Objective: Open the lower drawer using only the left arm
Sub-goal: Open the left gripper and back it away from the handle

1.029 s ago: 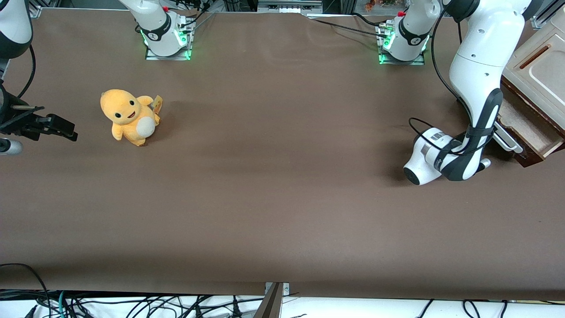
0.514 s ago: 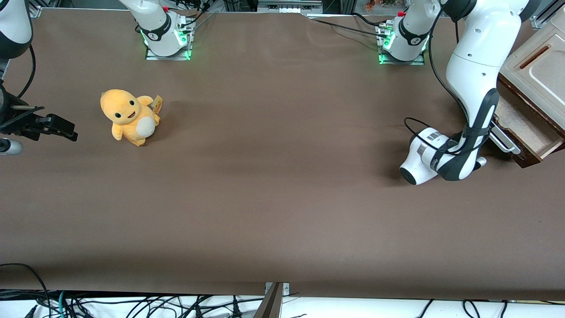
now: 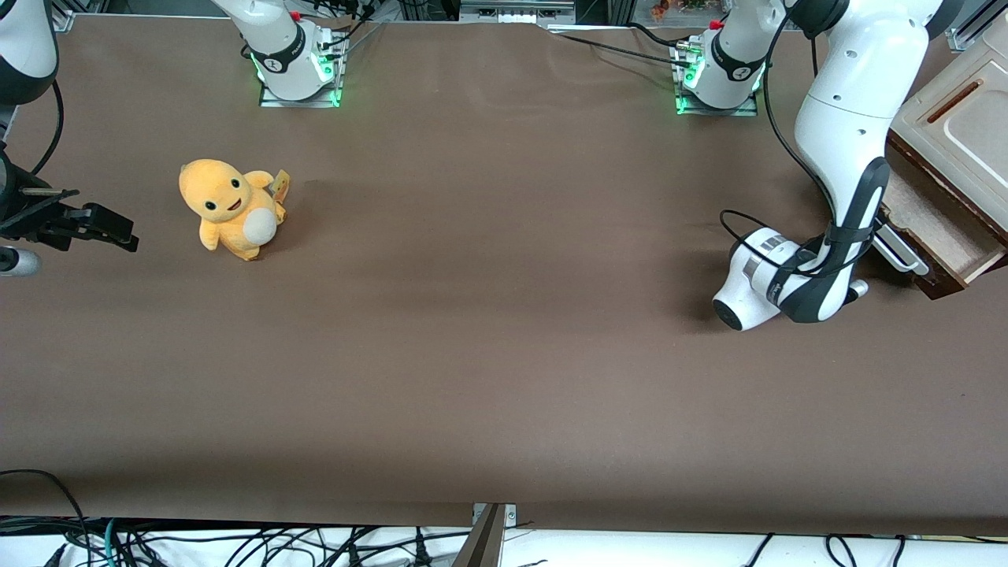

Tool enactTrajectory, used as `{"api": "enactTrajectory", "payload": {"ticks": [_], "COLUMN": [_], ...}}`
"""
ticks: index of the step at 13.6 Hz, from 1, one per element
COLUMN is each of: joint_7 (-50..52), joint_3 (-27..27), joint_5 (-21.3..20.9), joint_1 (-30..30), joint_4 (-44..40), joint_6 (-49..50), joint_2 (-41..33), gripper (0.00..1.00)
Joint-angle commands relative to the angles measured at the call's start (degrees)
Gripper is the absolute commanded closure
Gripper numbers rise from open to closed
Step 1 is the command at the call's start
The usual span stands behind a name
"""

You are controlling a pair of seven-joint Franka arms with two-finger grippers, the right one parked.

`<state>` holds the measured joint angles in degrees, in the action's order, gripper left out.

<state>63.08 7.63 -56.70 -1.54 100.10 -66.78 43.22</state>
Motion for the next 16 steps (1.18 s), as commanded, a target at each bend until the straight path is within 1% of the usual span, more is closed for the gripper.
{"api": "enactTrajectory", "payload": {"ticks": [1,3,6,8,9,11,13,16], "joint_7": [-1.38,-6.53,-17.70,-23.76,-28.14,-35.89,-40.65,-42.42], "joint_3": [0.10,1.33,1.51,1.68,1.60,1.42,1.51,1.77], "joint_5": [4.12,8.86,18.18,22.93,26.17,29.88,34.26,42.61], "joint_1": [0.22,0.13,0.31,0.22,0.39,1.01,1.45,2.06], "joint_4": [-1.13,-5.15,-8.15,-10.27,-11.75,-15.70,-19.92,-24.32], "joint_6": [0.60,0.77,0.69,0.86,0.86,0.86,0.78,0.77], "joint_2": [-2.69,-3.57,-10.32,-14.10,-15.78,-16.84,-17.20,-17.37], "gripper": [0.00,0.00,0.00,0.00,0.00,0.00,0.00,0.00]}}
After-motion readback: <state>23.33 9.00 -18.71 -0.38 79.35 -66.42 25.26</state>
